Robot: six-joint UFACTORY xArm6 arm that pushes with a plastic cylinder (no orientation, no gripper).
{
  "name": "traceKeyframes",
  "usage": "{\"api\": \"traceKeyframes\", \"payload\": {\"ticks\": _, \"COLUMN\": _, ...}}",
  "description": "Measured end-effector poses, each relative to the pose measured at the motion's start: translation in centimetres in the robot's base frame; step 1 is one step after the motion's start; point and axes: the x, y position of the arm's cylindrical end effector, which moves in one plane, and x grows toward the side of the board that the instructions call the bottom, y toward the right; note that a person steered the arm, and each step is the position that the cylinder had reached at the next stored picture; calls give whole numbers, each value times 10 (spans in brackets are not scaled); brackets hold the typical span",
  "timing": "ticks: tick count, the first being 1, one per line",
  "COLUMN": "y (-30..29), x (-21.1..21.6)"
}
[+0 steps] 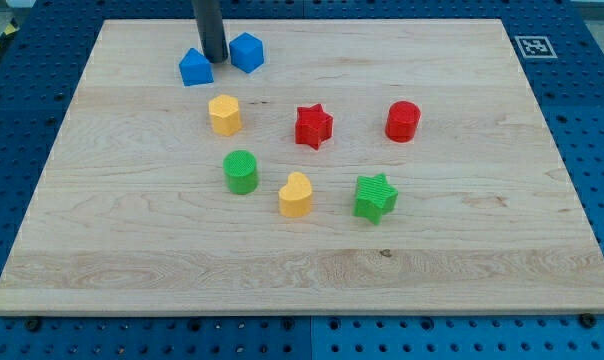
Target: Push the blue triangle closer to the blue cube
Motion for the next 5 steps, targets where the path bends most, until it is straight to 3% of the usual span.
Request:
{"api": "traceKeyframes", "payload": {"ticks": 3, "y": 23, "x": -7}}
{"api": "traceKeyframes", "payload": {"ticks": 4, "y": -2, "x": -9}}
{"api": "traceKeyframes", "payload": {"ticks": 5, "y": -70, "x": -12}}
